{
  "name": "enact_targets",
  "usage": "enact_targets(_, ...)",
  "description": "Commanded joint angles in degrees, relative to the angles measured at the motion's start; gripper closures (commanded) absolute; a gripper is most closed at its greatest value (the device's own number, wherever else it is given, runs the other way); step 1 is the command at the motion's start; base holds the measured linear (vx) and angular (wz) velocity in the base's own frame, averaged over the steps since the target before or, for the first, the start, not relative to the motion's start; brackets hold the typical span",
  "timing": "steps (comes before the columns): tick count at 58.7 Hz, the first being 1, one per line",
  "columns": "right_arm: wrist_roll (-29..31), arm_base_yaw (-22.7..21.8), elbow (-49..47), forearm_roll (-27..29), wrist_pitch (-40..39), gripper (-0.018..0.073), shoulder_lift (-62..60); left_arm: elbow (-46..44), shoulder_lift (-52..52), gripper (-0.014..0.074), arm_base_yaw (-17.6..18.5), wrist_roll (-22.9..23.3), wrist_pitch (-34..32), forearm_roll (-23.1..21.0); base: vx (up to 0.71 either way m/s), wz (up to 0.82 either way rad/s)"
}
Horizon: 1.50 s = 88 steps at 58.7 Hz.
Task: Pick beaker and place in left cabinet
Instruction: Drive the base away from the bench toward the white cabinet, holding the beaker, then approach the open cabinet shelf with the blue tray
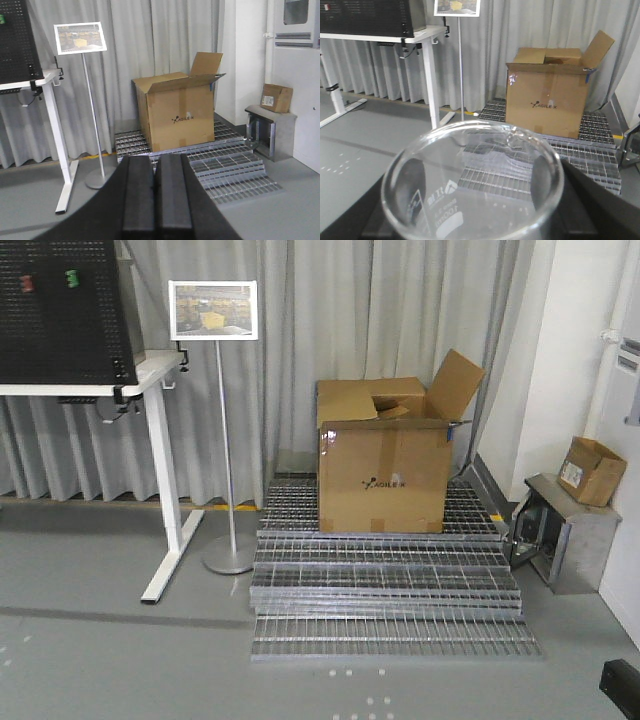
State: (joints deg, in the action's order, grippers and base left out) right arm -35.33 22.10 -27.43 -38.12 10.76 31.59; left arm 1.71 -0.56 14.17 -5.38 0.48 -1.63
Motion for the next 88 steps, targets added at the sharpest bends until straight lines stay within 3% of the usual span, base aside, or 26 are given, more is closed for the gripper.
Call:
enact_targets(1, 0.3, 0.0, -1.8, -1.1, -3.9, 0.0565, 0.0, 1.0, -1.1, 0.0596, 0.3, 0.1, -4.9, -0.5, 0.70, -0.13)
enact_targets(34, 0.3, 0.0, -1.8, -1.1, -3.9, 0.0565, 0.0, 1.0, -1.1, 0.0596, 0.3, 0.1, -4.9, -0.5, 0.67, -0.40)
enact_targets(88, 0.3, 0.0, -1.8, -1.1, -3.9, 0.0565, 0.0, 1.0, -1.1, 0.0596, 0.3, 0.1, -4.9, -0.5, 0.44, -0.73)
